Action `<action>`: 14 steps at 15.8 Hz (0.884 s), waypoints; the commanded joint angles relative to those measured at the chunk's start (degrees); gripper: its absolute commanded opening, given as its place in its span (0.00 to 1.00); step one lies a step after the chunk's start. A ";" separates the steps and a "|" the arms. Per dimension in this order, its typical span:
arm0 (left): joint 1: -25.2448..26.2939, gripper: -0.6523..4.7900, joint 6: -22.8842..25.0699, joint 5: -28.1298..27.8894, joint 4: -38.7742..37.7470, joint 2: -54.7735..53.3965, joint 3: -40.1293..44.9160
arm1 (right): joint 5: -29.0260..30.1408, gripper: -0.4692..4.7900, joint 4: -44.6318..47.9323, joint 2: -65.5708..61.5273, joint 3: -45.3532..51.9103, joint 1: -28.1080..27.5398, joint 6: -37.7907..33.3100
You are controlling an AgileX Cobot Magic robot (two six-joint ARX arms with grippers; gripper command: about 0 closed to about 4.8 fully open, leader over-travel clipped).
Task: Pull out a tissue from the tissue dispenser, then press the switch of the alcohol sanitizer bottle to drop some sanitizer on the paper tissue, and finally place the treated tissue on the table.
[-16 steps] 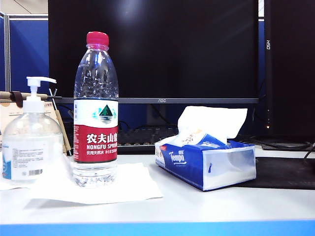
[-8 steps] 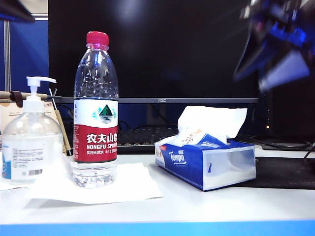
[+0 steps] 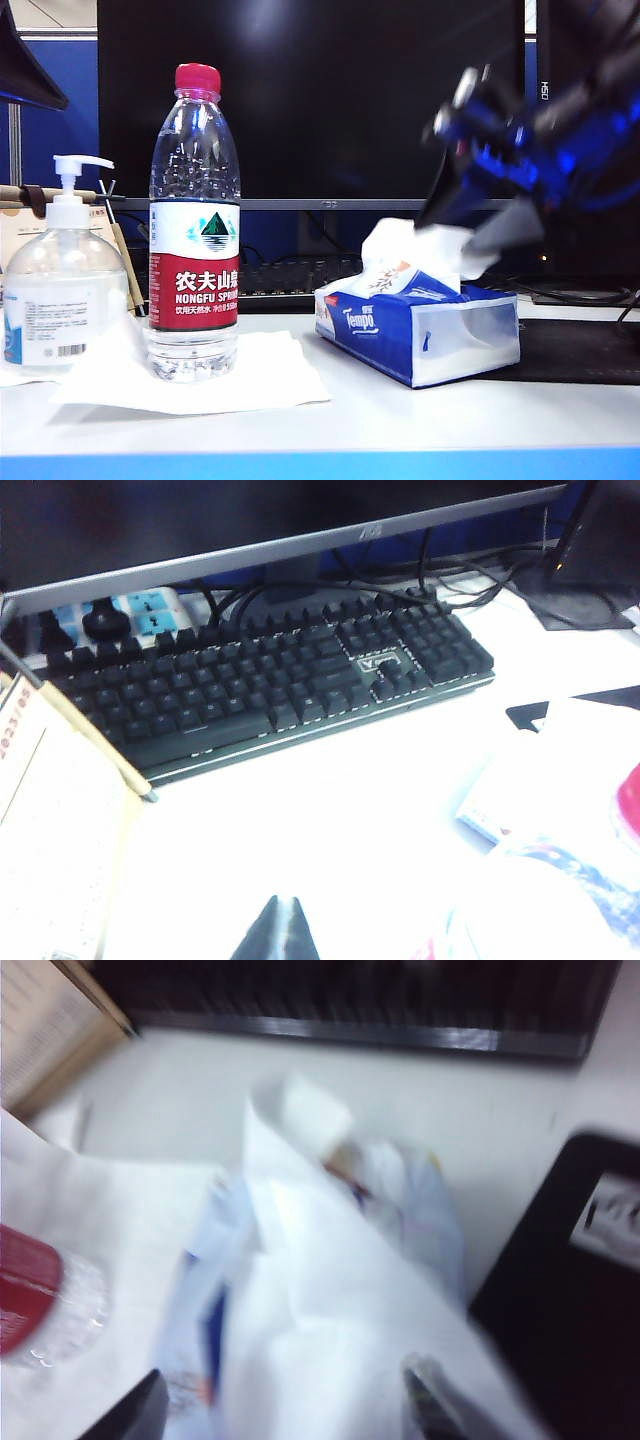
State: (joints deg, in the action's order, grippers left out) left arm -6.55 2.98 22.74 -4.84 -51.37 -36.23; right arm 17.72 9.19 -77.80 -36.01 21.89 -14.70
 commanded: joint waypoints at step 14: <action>0.68 0.11 2.99 -1.05 -0.35 0.13 -0.13 | 3.65 0.74 -2.64 8.35 -0.26 -9.84 -0.09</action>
State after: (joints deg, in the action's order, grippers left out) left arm -5.91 5.78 21.47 -5.19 -51.35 -36.23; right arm 20.56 9.98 -70.67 -36.12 13.17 -15.35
